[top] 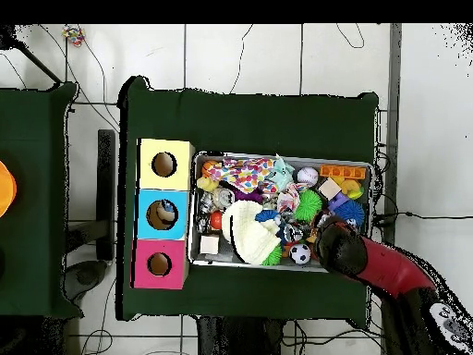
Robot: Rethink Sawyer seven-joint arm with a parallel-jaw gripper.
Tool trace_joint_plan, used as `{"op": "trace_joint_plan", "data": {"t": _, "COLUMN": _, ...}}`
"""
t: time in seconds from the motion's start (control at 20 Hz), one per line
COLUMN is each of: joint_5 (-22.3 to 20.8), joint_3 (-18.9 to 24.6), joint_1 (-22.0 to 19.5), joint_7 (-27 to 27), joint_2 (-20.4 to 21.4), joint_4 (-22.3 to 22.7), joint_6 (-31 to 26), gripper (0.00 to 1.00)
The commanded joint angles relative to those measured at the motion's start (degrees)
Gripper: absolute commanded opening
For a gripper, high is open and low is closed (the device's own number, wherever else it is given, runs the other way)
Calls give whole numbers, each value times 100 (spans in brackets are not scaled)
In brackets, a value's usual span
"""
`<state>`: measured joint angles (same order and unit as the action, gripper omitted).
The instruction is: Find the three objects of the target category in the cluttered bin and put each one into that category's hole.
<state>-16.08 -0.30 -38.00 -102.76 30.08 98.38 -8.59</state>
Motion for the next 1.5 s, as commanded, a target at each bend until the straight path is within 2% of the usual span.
{"op": "trace_joint_plan", "data": {"t": 0.05, "joint_5": -355, "joint_3": 69, "joint_1": -132, "joint_7": -143, "joint_2": -235, "joint_4": -182, "joint_6": -195, "gripper": 100}}
{"op": "trace_joint_plan", "data": {"t": 0.8, "joint_5": -424, "joint_3": -12, "joint_1": -135, "joint_7": -122, "joint_2": -229, "joint_4": -319, "joint_6": -276, "gripper": 100}}
{"op": "trace_joint_plan", "data": {"t": 1.1, "joint_5": -475, "joint_3": -1, "joint_1": -160, "joint_7": -216, "joint_2": -365, "joint_4": -294, "joint_6": -115, "gripper": 100}}
{"op": "trace_joint_plan", "data": {"t": 1.5, "joint_5": -501, "joint_3": 84, "joint_1": -224, "joint_7": -263, "joint_2": -773, "joint_4": -470, "joint_6": 126, "gripper": 100}}
